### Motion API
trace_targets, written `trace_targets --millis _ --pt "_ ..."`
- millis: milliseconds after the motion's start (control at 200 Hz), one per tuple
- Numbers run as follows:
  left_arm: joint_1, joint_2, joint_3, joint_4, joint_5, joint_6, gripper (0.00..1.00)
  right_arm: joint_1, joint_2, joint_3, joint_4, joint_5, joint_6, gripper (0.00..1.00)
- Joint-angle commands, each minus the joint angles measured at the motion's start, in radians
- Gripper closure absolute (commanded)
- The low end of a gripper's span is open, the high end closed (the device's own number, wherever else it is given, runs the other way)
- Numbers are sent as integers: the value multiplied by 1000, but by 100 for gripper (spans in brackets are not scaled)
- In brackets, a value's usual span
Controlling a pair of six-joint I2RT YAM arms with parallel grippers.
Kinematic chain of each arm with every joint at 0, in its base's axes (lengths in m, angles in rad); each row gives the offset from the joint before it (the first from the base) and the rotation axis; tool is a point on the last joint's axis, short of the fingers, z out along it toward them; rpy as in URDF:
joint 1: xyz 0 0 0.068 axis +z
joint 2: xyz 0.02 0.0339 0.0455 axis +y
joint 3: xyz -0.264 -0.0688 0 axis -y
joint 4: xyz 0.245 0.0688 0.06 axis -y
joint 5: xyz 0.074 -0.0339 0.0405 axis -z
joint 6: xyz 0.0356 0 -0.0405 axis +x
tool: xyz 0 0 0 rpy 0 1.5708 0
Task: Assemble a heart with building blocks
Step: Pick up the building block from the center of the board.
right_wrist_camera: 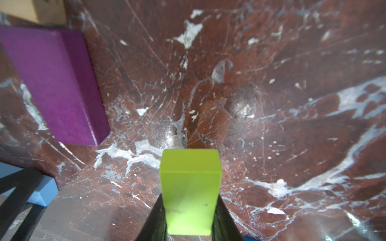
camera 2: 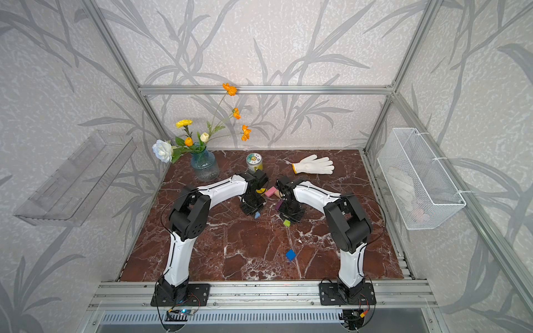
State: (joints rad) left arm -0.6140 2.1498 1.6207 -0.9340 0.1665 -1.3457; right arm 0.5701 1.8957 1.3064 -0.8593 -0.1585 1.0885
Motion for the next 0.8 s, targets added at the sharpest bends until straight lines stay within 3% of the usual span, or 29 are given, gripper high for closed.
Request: trace_targets --millis 0,85,240,255,270,285,475,580,705,795 --pt "-5 -13 -35 -21 -9 -3 78 -3 4 11 -6 3 0 100" --pt "-3 -5 -36 -10 -3 2 71 -3 -1 5 -6 5 3 100" --pt "-4 10 -24 -1 13 24 31 -3 -13 -16 4 8 3 100" --pt "-4 10 -22 2 13 27 26 -3 -15 -17 5 8 4 100" --pt "-5 11 -20 2 13 30 7 -4 -15 -17 7 8 4 100" --pt "-4 11 -18 3 13 33 1 -3 -16 -18 6 8 4 100" --pt "-2 -30 60 -43 -7 80 1 -3 -21 -6 2 11 4 100" --pt "13 -122 136 -100 -41 116 1 -1 -30 7 -6 17 9 100" --pt "82 -242 211 -155 -84 159 1 12 -32 49 -18 41 13 100" --pt "154 -320 177 -165 -81 180 1 32 -20 97 -40 56 17 100"
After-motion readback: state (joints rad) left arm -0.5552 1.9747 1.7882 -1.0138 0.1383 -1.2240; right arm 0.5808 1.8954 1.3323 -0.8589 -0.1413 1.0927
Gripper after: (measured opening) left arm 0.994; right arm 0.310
